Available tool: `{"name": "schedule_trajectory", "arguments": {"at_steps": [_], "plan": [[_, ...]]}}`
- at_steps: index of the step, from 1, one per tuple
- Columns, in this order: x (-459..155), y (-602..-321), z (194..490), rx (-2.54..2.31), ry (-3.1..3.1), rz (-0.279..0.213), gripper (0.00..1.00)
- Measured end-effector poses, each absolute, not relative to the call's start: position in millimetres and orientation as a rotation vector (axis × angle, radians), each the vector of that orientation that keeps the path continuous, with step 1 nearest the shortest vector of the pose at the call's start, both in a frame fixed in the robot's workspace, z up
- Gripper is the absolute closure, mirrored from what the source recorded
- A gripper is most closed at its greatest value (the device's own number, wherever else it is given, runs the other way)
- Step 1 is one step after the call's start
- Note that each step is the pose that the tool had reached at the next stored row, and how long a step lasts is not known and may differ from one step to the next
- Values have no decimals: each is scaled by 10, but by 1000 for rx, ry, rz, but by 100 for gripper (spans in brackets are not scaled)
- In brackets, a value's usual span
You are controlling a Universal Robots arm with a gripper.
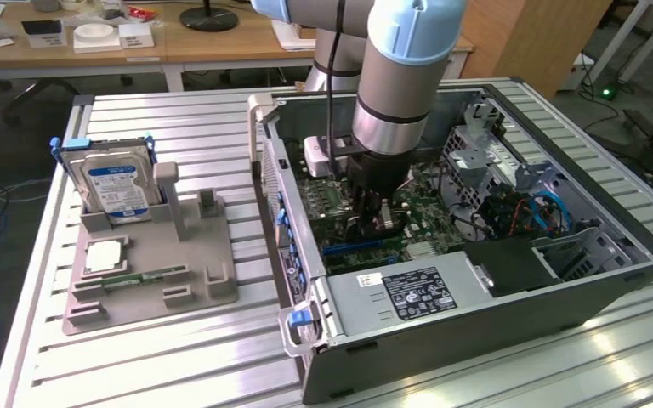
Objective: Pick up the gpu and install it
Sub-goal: 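Insert the gpu into the slot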
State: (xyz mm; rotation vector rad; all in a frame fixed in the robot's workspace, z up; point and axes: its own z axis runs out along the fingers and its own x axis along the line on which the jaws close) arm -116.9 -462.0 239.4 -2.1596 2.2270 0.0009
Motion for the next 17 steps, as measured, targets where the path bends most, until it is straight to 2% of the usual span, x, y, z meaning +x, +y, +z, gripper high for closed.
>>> {"name": "schedule_trajectory", "arguments": {"at_steps": [17], "plan": [[-1169,-4614,2363,-2162,2225,1,73]]}}
